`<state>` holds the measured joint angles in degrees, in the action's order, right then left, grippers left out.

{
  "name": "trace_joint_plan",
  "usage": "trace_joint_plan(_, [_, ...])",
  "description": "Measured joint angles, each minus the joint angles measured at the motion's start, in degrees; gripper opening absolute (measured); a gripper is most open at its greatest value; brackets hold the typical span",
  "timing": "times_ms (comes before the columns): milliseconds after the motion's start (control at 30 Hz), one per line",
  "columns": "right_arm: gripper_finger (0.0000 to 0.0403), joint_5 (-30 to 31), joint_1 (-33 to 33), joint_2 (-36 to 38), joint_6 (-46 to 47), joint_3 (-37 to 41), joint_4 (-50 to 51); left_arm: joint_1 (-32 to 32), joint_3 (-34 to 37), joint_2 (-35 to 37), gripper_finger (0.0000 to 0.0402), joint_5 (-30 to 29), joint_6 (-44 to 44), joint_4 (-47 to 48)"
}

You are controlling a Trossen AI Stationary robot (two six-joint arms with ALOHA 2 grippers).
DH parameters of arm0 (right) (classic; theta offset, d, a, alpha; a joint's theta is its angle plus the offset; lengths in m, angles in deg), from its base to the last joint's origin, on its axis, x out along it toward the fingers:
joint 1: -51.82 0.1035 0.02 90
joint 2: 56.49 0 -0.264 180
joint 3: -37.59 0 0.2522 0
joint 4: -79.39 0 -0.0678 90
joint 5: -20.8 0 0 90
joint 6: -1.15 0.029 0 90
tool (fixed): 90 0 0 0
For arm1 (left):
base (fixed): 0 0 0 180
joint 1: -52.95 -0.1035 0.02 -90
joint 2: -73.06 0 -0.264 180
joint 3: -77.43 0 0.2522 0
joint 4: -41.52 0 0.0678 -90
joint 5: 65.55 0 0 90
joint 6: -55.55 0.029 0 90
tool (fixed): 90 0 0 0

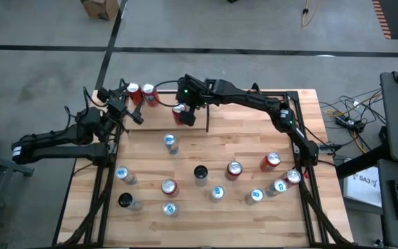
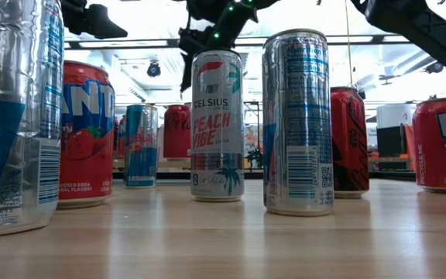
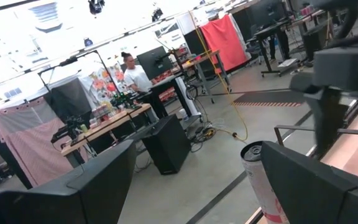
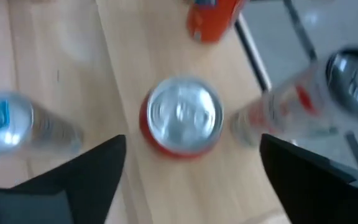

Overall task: Place canned beverage on shelf
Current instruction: Put the red and black soda can on the shelf aligned with the other red and black soda can

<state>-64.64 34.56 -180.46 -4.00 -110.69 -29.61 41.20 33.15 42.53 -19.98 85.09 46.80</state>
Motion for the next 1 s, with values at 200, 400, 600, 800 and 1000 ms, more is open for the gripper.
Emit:
trace_joint_plan(200, [0.0199,0.0,-0.3,-0.2,0.1,0.2,4.4,0.0,0.0,-0.2,0.0330,0.0,0.0,0.0])
trace_joint_plan(400, [0.0054,1.8,-0.3,-1.8,-0.9,0.3,3.5,0.0,0.0,-0.2,0.0330,0.0,0.0,0.0])
trace_joint_plan(600, [0.0014,3.4,-0.3,-4.6,-1.4,0.3,3.1,0.0,0.0,-0.2,0.0330,0.0,0.0,0.0])
trace_joint_plan(800, [0.0009,2.9,-0.1,-6.1,-1.3,0.4,-2.7,0.0,0.0,-0.2,0.0330,0.0,0.2,0.0])
trace_joint_plan(1000, [0.0009,2.8,0.3,-6.8,-2.5,0.4,-8.5,0.0,0.0,-0.3,0.0330,0.0,0.2,0.0])
